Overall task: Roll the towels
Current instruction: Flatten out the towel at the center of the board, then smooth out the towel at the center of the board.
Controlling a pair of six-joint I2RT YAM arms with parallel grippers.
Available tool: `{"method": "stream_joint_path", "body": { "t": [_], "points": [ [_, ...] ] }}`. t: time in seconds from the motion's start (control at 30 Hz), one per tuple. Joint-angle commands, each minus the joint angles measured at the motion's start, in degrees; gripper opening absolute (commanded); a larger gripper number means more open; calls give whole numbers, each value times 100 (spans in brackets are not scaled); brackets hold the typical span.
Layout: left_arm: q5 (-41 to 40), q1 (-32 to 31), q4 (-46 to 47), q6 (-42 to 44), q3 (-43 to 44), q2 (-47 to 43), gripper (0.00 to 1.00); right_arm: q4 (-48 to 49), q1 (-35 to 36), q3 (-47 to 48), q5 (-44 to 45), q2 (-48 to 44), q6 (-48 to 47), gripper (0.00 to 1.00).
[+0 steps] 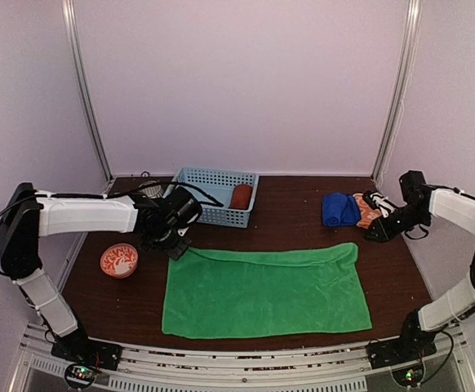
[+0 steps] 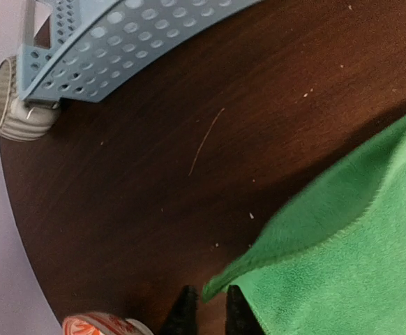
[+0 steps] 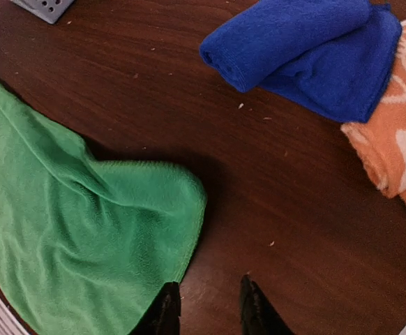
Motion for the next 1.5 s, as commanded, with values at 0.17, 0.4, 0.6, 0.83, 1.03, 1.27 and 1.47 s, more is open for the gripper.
{"method": "stream_joint_path", "body": {
  "t": [0.17,0.4,0.6,0.83,1.03,1.27,1.47],
  "points": [
    [-364,75,-247,-449,1049,-74,37,293,90,830,187,23,380,44],
    [1718,-173,-683,-852,-216,-1032,19,-1745,511,147,-113,-1000,-2049,41],
    [2833,-335,-1071,-1146,-1034,-1306,0,-2260,1097,-662,547,-1302,-3169,40],
    [3362,-860,-905,-1294,-1473,-691,0,-1861,1976,-1240,1137,-762,-3136,37],
    [3462,-1219,-658,-1541,-1775,-236,0,-1389,2021,-1419,1619,-235,-3259,36],
    [3867,-1657,-750,-1943,-2070,-334,0,-1127,2057,-1737,2003,47,-3226,33],
    [4244,-1904,-861,-2164,-2382,-487,0,-1408,2057,-2021,2476,-412,-3321,32]
  ]
}}
